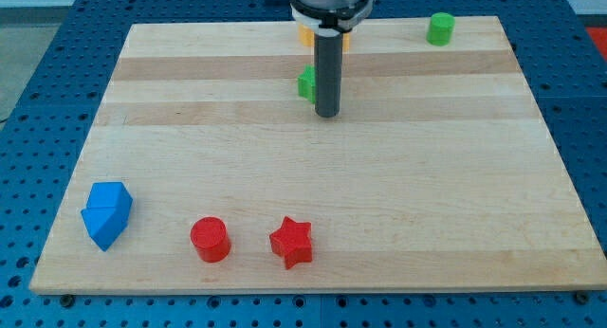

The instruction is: Put the green star below the heart

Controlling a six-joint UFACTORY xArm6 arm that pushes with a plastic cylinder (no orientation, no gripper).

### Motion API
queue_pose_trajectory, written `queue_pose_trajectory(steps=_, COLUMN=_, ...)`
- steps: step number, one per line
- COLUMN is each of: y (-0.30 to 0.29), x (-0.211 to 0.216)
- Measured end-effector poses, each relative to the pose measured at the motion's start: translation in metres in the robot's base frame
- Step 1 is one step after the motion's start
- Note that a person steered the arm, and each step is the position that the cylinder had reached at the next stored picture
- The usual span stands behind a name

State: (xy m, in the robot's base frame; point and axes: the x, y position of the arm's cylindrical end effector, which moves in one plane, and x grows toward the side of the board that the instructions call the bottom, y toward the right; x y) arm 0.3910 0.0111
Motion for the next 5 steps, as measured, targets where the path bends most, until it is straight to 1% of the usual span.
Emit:
queue_pose_trajectory(steps=1, y=-0.05, x=-0.002)
queue_pose_trajectory(steps=2, y=-0.044, x=-0.024)
queue_pose_trajectory(steps=3, y=-0.021, x=-0.038)
queue_pose_trajectory(steps=4, y=0.01, x=-0.039)
queue_pose_trajectory(steps=5, y=0.007, x=-0.039)
